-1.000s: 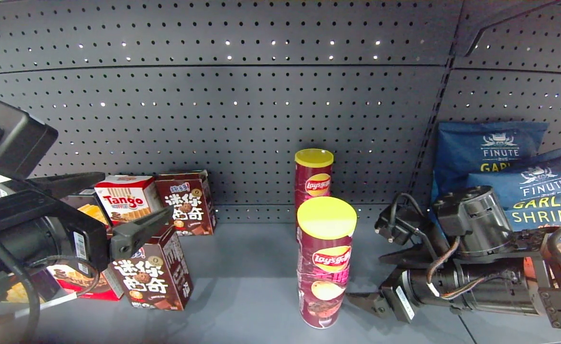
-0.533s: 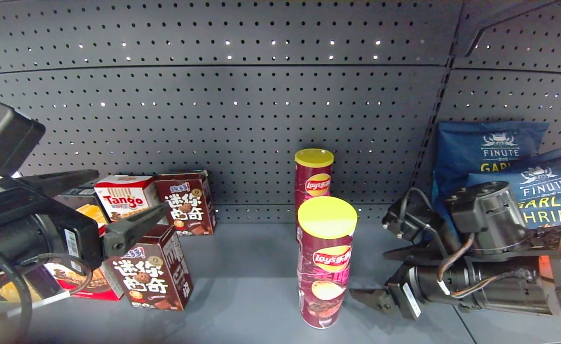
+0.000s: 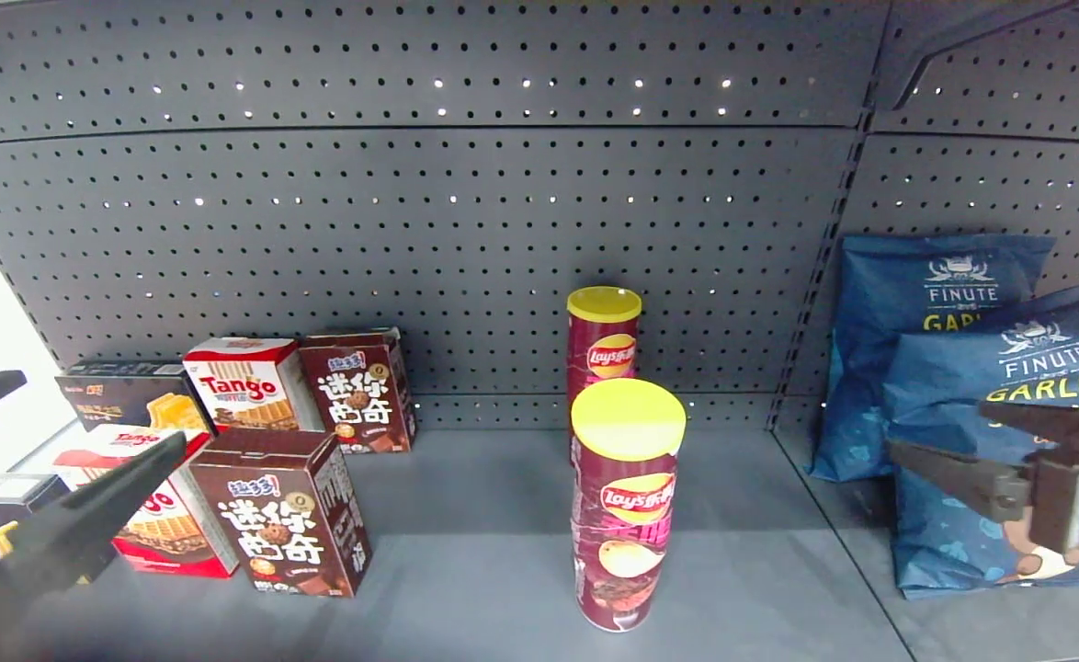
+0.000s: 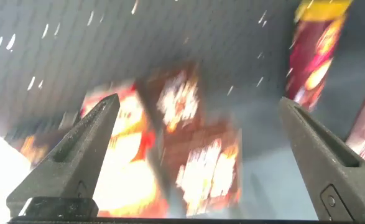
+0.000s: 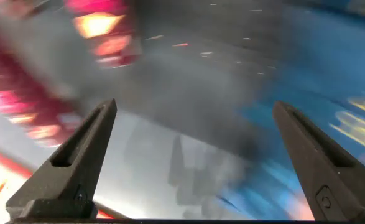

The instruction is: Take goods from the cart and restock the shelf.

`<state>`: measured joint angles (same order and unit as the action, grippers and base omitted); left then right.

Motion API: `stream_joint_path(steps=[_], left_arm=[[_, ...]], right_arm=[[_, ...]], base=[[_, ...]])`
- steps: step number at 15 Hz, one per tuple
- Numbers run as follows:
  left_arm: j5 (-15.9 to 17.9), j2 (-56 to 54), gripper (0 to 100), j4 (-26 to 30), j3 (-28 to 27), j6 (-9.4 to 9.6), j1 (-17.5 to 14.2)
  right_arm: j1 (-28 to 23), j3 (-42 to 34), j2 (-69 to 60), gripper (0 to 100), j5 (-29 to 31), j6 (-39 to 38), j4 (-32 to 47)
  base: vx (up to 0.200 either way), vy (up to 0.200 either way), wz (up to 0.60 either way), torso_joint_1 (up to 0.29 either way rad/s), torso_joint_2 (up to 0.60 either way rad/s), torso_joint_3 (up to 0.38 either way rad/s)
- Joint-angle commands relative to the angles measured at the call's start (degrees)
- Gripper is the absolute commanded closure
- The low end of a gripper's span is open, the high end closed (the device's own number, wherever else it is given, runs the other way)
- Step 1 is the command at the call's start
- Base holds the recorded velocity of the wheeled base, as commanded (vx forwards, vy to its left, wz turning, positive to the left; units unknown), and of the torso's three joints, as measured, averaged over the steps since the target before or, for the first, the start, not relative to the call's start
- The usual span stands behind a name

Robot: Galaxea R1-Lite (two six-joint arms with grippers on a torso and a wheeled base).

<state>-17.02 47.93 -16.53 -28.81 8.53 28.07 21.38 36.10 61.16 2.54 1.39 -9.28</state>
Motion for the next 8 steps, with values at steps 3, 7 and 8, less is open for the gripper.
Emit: stream_joint_path(steps=[3, 7, 8], left_arm=[[-8.38, -12.87, 0, -0.08, 13.86, 1.22, -0.30], [-9.44, -23.94, 0, 5.81, 19.23, 8.08, -0.39], [-9.44, -25.17, 0, 8.71, 18.79, 8.08, -0.30]], right_arm=[[-14.79, -19.84, -28.20, 0, 0.89, 0.37, 0.05], [-17.95, -35.39, -51.14, 0, 0.54, 0.10, 2.16], [-17.43, -36.10, -56.68, 0, 0.01, -0.34, 5.15]], base=[[0.000, 0.000, 0.00, 0.000, 0.00, 0.000], [0.000, 0.000, 0.00, 0.000, 0.00, 0.000], [0.000, 0.000, 0.00, 0.000, 0.00, 0.000]])
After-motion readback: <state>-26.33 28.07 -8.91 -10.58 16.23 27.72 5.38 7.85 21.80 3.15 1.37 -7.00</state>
